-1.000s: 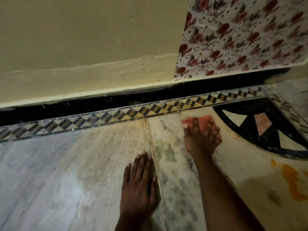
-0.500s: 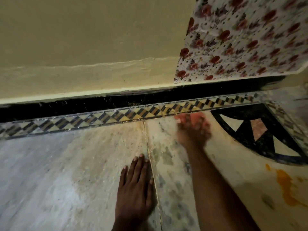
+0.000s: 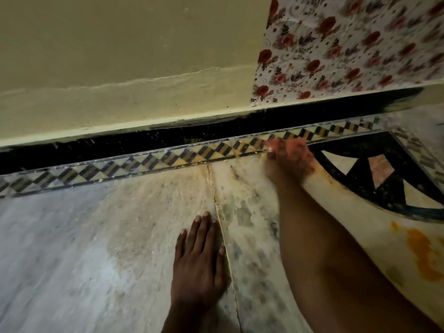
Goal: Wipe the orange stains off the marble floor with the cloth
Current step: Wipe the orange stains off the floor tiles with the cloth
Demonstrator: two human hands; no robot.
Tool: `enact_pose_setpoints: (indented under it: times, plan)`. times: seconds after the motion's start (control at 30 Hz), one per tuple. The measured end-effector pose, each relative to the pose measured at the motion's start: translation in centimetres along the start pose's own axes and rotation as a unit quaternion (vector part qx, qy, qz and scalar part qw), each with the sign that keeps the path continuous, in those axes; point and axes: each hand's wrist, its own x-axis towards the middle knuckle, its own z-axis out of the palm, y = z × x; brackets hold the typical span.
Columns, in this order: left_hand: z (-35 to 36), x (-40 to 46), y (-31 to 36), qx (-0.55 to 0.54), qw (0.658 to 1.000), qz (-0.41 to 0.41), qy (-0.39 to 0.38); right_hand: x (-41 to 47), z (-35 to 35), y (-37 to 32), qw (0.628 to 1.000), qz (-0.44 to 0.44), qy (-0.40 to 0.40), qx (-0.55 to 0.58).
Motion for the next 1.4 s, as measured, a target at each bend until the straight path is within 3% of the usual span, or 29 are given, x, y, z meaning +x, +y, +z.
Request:
enact_pose_setpoints:
  times: [0.1, 0.17, 0.23, 0.3, 0.37, 0.4, 0.47, 0.57, 0.67, 0.73, 0.8, 0.9, 0.97, 1.07, 1.13, 1.23, 1.33, 1.4]
  plan:
    - [-0.4, 0.1, -0.2, -0.010, 1.000, 0.000, 0.002, -4.0, 2.5, -3.5, 0.967, -0.221, -0.076, -0.101]
    - [-0.4, 0.1, 0.1, -0.009, 1.000, 0.003, 0.001, -8.2, 3.3, -0.8, 0.930, -0.324, -0.107, -0.136]
    - [-0.3, -0.1, 0.0, -0.010, 1.000, 0.006, 0.001, -11.0, 2.9, 4.4, 0.918, -0.366, -0.070, -0.139]
    - [-0.4, 0.0, -0.1, -0.012, 1.000, 0.003, 0.004, -8.8, 1.0, 8.8, 0.946, -0.293, -0.028, -0.134]
    - [-0.4, 0.1, 0.0, -0.011, 1.000, -0.002, 0.002, -4.4, -1.1, 10.3, 0.989, -0.129, 0.008, -0.078]
    - [-0.3, 0.0, -0.1, -0.008, 1.000, 0.001, -0.001, -2.4, -1.7, 10.0, 0.997, -0.059, 0.014, -0.050]
    - [-0.3, 0.0, -0.2, -0.009, 1.000, 0.001, -0.005, -0.6, -1.9, 7.7, 0.999, -0.007, -0.007, -0.042]
    - [-0.7, 0.1, 0.1, -0.014, 1.000, 0.001, -0.012, -4.6, -0.1, 5.5, 0.983, -0.140, -0.045, -0.114]
    - [-0.6, 0.0, 0.0, -0.021, 1.000, 0.002, -0.006, -13.4, 1.5, 10.5, 0.940, -0.286, -0.074, -0.173]
    - [-0.5, -0.1, -0.2, -0.024, 1.000, 0.005, -0.007, -15.7, 0.8, 15.9, 0.948, -0.266, -0.050, -0.166]
    - [-0.6, -0.1, -0.3, -0.023, 1.000, 0.008, -0.014, -13.0, -0.2, 18.9, 0.976, -0.161, -0.020, -0.146]
    - [-0.7, 0.0, -0.3, -0.018, 1.000, 0.008, -0.017, -7.5, -1.3, 16.5, 0.997, 0.001, 0.029, -0.066]
    - [-0.8, 0.1, -0.1, -0.012, 1.000, 0.007, -0.020, -7.7, -0.6, 13.9, 0.997, -0.019, 0.006, -0.071]
    - [-1.1, -0.1, 0.0, -0.012, 1.000, 0.007, -0.020, -14.6, 0.6, 15.4, 0.964, -0.218, -0.026, -0.152]
    - [-1.1, -0.1, 0.1, -0.010, 1.000, 0.008, -0.021, -18.7, 0.5, 20.5, 0.941, -0.291, -0.029, -0.168]
    - [-1.0, -0.2, 0.1, -0.001, 1.000, 0.011, -0.021, -16.1, -1.9, 25.4, 0.960, -0.207, -0.050, -0.182]
    - [-0.7, -0.1, 0.0, 0.010, 1.000, 0.015, -0.020, -10.9, -2.5, 22.8, 0.991, -0.070, 0.008, -0.111]
    - [-0.6, -0.1, -0.1, 0.019, 1.000, 0.019, -0.017, -9.6, -2.0, 19.4, 0.997, -0.035, 0.004, -0.069]
